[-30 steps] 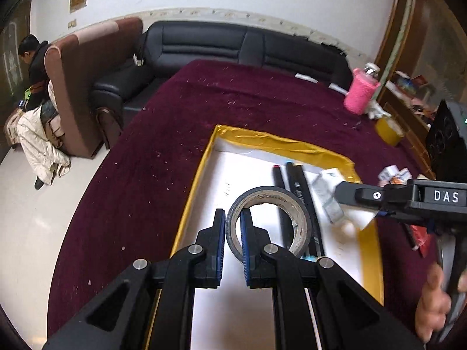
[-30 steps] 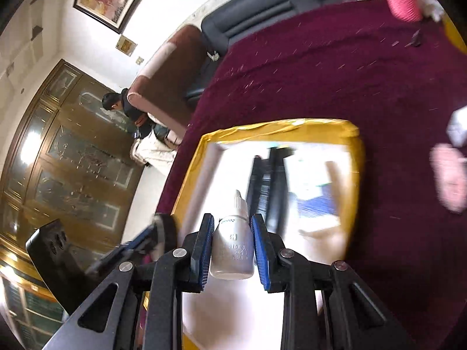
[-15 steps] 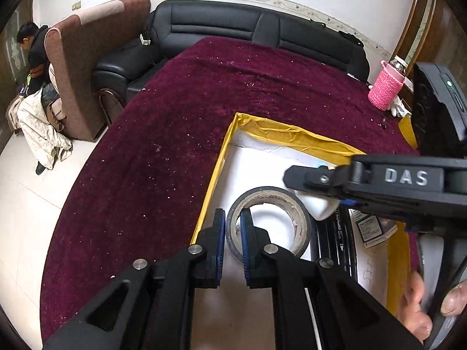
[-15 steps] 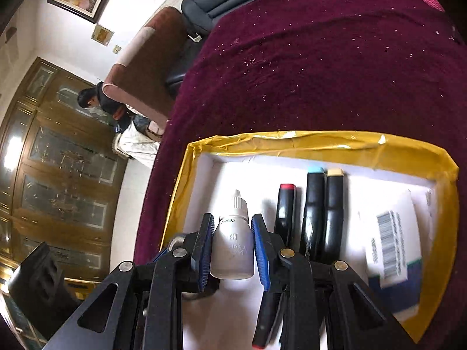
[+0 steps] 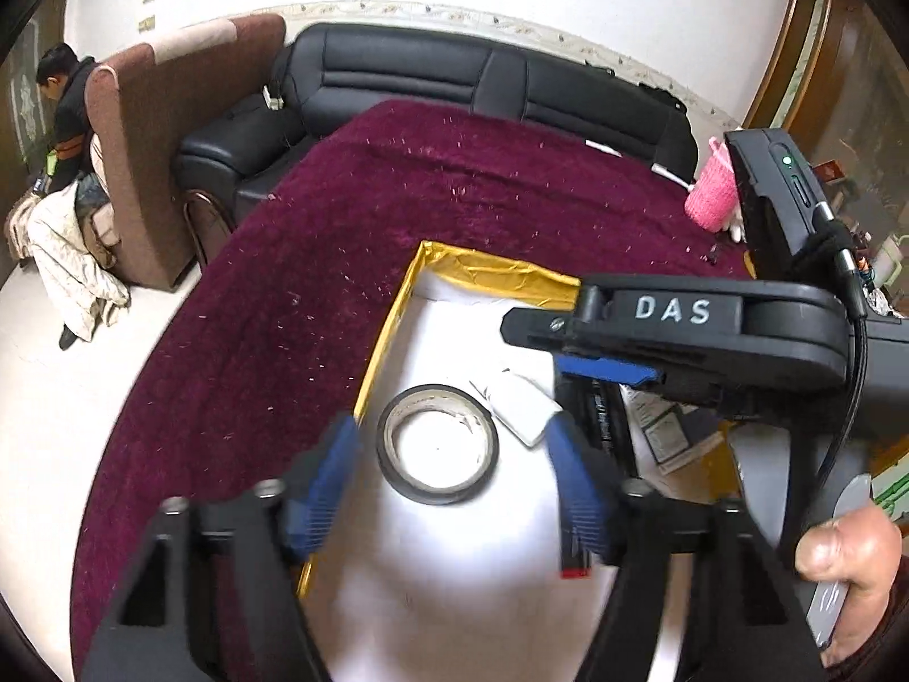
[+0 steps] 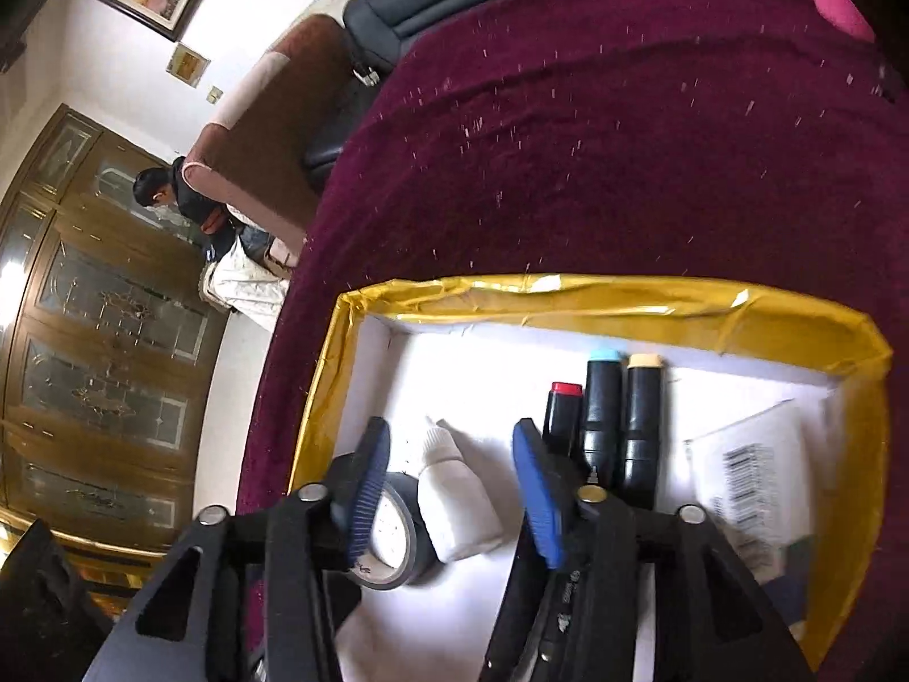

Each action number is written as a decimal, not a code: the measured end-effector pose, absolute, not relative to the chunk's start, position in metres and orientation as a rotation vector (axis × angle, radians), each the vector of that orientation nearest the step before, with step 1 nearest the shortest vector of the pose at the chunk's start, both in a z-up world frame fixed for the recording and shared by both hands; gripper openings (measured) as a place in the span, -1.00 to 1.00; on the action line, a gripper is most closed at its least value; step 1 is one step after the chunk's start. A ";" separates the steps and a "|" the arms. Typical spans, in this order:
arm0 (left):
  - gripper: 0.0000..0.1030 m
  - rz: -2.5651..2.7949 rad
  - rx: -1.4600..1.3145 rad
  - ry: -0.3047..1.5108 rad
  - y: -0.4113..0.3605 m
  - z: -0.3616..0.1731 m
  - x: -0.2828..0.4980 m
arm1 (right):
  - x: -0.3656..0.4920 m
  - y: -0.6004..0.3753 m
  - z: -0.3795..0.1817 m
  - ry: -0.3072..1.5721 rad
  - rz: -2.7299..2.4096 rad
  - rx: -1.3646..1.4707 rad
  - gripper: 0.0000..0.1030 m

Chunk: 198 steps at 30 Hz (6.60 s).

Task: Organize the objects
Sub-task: 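Place the tape roll in the tray with the left tool while the right tool places the white dropper bottle, then move both tools back toward the pink fluffy toy, then grasp the pink fluffy toy with the left tool while the right tool grasps a black marker, then release the pink toy in the tray with the left tool while the right tool releases the marker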

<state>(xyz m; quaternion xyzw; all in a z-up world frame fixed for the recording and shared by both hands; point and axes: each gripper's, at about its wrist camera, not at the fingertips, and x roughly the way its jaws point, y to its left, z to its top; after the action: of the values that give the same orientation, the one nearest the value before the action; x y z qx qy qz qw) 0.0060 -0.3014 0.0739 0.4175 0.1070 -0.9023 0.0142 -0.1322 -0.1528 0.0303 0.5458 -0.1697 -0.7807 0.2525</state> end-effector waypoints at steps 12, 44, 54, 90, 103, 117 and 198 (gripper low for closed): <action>0.62 -2.886 1.148 0.303 -0.276 0.113 0.080 | -0.051 -0.078 0.096 -0.255 -2.346 1.161 0.65; 0.74 -3.070 1.027 -0.153 -0.059 0.153 0.139 | 0.084 0.180 0.121 -0.226 -2.905 0.829 0.83; 1.00 -3.216 0.669 -0.164 -0.060 0.267 0.171 | 0.154 0.209 0.379 0.057 -3.081 0.445 1.00; 0.14 -2.877 1.452 0.131 -0.011 0.020 -0.085 | -0.004 0.247 0.063 -0.630 -2.762 0.984 1.00; -0.57 -3.059 1.307 0.249 -0.031 0.080 -0.014 | -0.008 0.239 0.059 -0.559 -2.806 1.016 1.00; -0.56 -3.040 0.979 0.102 -0.149 0.127 0.109 | 0.013 0.199 0.072 -0.364 -2.859 1.004 1.00; -0.40 -2.899 1.309 0.332 -0.235 0.041 0.088 | -0.016 -0.083 0.031 -0.337 -2.236 1.384 -0.66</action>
<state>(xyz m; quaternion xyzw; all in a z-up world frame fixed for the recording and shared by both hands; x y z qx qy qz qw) 0.0883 -0.2351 0.0411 0.4093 0.1037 -0.9060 -0.0281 -0.0161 -0.0833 0.0312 0.5063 -0.1233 -0.8183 0.2427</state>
